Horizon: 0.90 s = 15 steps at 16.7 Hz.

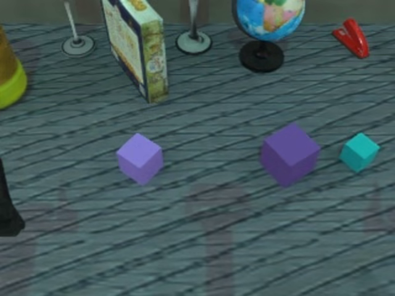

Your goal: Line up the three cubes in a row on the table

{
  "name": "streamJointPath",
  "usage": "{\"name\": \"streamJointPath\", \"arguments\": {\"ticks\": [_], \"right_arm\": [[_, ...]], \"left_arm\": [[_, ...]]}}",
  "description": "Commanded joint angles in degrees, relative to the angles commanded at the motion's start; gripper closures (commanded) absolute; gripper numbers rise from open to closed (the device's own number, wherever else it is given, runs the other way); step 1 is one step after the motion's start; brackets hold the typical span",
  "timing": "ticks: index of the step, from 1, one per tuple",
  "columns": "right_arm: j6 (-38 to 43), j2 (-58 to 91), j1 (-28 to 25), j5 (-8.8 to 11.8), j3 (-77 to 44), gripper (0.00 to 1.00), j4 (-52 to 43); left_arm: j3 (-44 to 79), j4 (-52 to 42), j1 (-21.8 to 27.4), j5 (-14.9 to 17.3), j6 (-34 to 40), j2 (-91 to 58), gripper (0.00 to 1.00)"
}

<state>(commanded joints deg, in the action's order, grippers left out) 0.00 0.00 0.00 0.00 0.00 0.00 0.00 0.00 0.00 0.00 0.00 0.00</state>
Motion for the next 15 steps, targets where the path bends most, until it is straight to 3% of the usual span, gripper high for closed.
{"name": "streamJointPath", "arguments": {"ticks": [7,15], "right_arm": [[-2.6,9.0,-0.8,0.0,-8.8,0.00,-6.0],[-12.4,52.7,-4.2,0.0,-42.9,0.00,-29.3]], "left_arm": [[0.0,0.0,0.0,0.0,0.0,0.0,0.00],[0.0,0.0,0.0,0.0,0.0,0.0,0.00]]}}
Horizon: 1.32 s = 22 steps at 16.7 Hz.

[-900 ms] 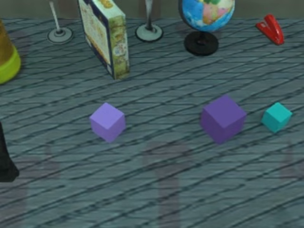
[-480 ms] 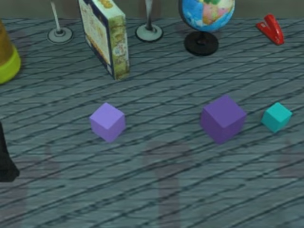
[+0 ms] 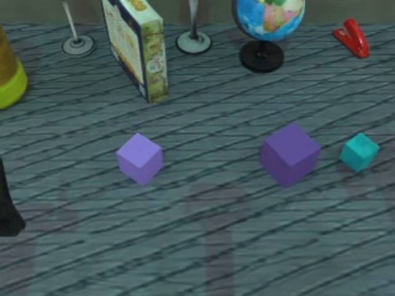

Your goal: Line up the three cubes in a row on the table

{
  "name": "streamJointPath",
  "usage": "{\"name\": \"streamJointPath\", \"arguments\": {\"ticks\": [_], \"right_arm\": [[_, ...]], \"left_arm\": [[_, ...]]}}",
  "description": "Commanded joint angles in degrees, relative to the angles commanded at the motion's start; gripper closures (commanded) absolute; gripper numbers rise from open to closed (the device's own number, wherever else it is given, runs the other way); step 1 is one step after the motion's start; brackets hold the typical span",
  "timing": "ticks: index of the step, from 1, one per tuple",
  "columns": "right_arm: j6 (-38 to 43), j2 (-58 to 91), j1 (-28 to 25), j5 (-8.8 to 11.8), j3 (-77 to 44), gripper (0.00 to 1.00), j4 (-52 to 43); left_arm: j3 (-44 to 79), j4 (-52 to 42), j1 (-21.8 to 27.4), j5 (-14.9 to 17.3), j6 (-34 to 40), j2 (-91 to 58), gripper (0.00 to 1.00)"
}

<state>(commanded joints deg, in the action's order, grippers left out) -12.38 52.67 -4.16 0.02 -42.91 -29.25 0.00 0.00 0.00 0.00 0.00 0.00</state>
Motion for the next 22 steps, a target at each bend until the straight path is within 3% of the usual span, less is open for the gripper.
{"name": "streamJointPath", "arguments": {"ticks": [11,16,22], "right_arm": [[-13.1,57.0,-4.2,-0.3,-44.7,0.00,-31.7],[-15.7,67.4,-5.1,-0.2,-54.1,0.00,-37.4],[-15.8,67.8,-4.8,-0.2,-54.2,0.00,-37.3]], "left_arm": [[0.0,0.0,0.0,0.0,0.0,0.0,0.00],[0.0,0.0,0.0,0.0,0.0,0.0,0.00],[0.0,0.0,0.0,0.0,0.0,0.0,0.00]]}}
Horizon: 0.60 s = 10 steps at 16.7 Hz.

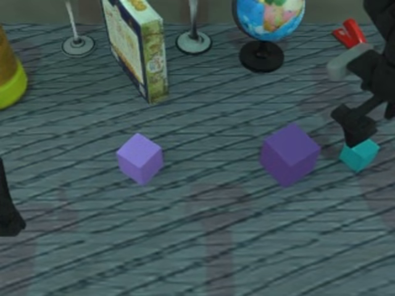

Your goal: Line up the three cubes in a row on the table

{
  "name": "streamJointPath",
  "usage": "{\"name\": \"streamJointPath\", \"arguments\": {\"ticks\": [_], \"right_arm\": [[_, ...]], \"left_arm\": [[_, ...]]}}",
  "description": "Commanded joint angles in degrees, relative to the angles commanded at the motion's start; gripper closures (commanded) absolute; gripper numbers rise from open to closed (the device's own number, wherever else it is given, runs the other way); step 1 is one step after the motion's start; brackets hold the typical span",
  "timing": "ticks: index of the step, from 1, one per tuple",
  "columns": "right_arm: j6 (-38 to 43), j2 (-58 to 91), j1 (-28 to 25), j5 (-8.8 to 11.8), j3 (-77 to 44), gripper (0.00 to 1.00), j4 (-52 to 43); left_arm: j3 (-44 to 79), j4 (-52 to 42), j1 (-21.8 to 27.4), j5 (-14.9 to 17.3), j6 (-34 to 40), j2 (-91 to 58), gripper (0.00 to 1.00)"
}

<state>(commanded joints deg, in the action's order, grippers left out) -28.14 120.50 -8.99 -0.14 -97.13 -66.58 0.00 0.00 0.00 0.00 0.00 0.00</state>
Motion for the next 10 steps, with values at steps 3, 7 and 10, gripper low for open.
{"name": "streamJointPath", "arguments": {"ticks": [3,7,10], "right_arm": [[-0.1,1.4,-0.2,0.0,2.9,0.00,4.1],[0.1,4.9,-0.3,0.0,8.8,0.00,14.2],[0.1,6.4,-0.4,0.0,11.0,0.00,17.3]], "left_arm": [[0.0,0.0,0.0,0.0,0.0,0.0,0.00],[0.0,0.0,0.0,0.0,0.0,0.0,0.00],[0.0,0.0,0.0,0.0,0.0,0.0,0.00]]}}
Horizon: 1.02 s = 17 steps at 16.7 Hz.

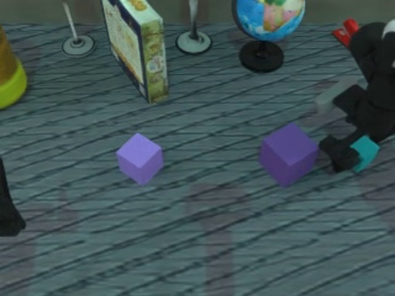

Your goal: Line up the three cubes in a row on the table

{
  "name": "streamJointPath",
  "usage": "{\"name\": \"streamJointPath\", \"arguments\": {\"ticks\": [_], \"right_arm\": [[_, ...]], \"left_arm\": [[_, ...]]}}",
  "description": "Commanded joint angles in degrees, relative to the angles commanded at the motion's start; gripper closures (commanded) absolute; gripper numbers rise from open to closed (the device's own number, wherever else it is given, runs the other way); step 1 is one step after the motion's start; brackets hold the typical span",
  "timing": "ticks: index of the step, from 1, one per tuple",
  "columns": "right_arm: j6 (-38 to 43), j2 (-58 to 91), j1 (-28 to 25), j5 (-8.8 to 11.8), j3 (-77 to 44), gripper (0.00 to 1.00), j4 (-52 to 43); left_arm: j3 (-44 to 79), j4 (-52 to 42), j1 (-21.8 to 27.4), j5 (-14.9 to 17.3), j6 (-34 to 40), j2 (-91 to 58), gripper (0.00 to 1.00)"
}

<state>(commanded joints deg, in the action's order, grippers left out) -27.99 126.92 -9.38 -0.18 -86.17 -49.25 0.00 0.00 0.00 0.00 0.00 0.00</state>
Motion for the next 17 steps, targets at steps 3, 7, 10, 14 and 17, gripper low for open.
{"name": "streamJointPath", "arguments": {"ticks": [3,7,10,14,17], "right_arm": [[0.0,0.0,0.0,0.0,0.0,0.00,0.0],[0.0,0.0,0.0,0.0,0.0,0.30,0.0],[0.0,0.0,0.0,0.0,0.0,0.53,0.0],[0.0,0.0,0.0,0.0,0.0,0.83,0.0],[0.0,0.0,0.0,0.0,0.0,1.00,0.0]], "left_arm": [[0.0,0.0,0.0,0.0,0.0,0.0,0.00],[0.0,0.0,0.0,0.0,0.0,0.0,0.00],[0.0,0.0,0.0,0.0,0.0,0.0,0.00],[0.0,0.0,0.0,0.0,0.0,0.0,0.00],[0.0,0.0,0.0,0.0,0.0,0.0,0.00]]}}
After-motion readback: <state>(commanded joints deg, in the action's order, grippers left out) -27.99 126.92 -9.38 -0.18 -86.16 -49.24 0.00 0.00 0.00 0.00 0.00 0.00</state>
